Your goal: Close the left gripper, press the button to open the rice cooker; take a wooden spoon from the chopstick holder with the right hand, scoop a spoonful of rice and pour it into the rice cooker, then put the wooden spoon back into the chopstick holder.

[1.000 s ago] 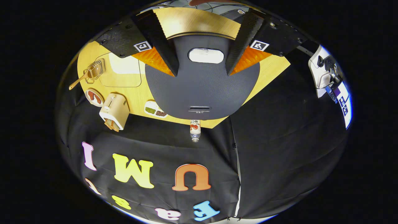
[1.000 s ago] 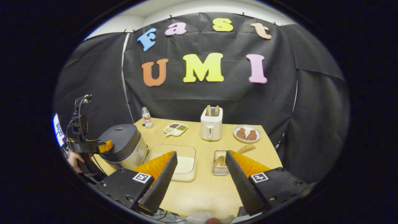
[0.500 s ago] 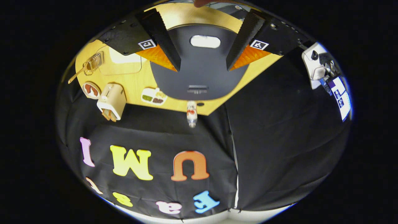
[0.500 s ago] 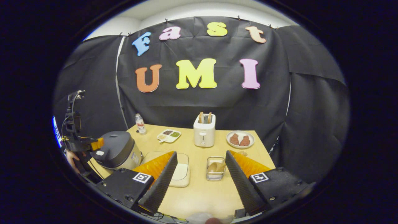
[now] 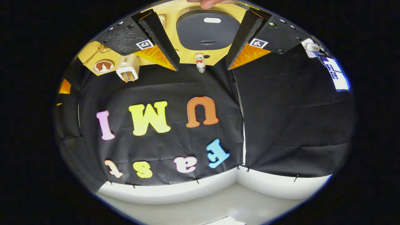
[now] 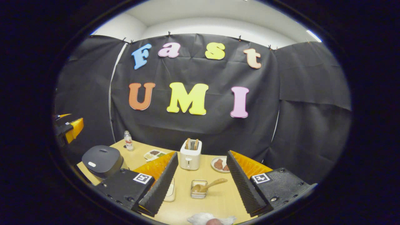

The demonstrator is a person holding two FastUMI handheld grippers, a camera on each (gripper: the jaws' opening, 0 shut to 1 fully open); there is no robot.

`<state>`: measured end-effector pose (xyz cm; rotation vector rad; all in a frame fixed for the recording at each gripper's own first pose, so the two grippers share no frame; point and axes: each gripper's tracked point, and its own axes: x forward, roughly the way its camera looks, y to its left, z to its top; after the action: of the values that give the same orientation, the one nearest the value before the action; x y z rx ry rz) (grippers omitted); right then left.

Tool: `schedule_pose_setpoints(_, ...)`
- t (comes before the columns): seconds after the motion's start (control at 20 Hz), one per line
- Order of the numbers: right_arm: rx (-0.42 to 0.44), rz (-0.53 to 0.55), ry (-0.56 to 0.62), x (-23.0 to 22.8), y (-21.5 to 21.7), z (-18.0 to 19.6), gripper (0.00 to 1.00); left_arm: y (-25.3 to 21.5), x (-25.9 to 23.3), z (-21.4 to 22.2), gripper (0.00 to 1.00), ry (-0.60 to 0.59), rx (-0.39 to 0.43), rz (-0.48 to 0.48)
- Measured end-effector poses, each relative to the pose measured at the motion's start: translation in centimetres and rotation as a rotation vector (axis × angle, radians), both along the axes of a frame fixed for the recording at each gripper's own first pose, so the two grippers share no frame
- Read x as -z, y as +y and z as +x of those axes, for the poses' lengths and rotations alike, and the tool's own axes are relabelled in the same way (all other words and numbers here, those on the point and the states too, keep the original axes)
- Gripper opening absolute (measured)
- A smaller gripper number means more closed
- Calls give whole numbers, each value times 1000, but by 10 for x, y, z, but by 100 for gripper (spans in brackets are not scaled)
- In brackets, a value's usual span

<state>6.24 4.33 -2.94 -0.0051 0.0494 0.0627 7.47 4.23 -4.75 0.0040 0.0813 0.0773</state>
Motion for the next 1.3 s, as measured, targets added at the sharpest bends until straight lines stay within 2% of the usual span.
schedule_pose_setpoints(0.05, 4, -3, -25, -9, -1, -5, 100, -7, -10, -7, 99, -20, 15, -11)
schedule_pose_setpoints(0.1, 11, -8, -42, -18, -5, -10, 98, -12, -21, -15, 91, -37, 31, -12)
schedule_pose_setpoints(0.25, 4, 10, -78, -35, -3, -28, 100, -25, -43, -36, 95, -85, 68, -24)
schedule_pose_setpoints(0.3, -9, 23, -84, -37, 0, -32, 100, -25, -50, -39, 99, -108, 73, -29)
schedule_pose_setpoints(0.4, -16, 42, -64, -34, -1, -38, 100, -26, -60, -46, 90, -128, 78, -29)
schedule_pose_setpoints(0.45, -17, 60, -55, -31, -2, -39, 100, -26, -62, -50, 95, -129, 81, -28)
schedule_pose_setpoints(0.6, -14, 77, -26, -24, -6, -37, 100, -25, -61, -50, 95, -111, 76, -51)
schedule_pose_setpoints(0.75, -15, 95, 0, -19, -7, -35, 100, -23, -58, -49, 95, -111, 62, -35)
schedule_pose_setpoints(1.3, 8, 81, -29, -27, -14, -36, 100, -21, -46, -52, 95, -62, 62, -10)
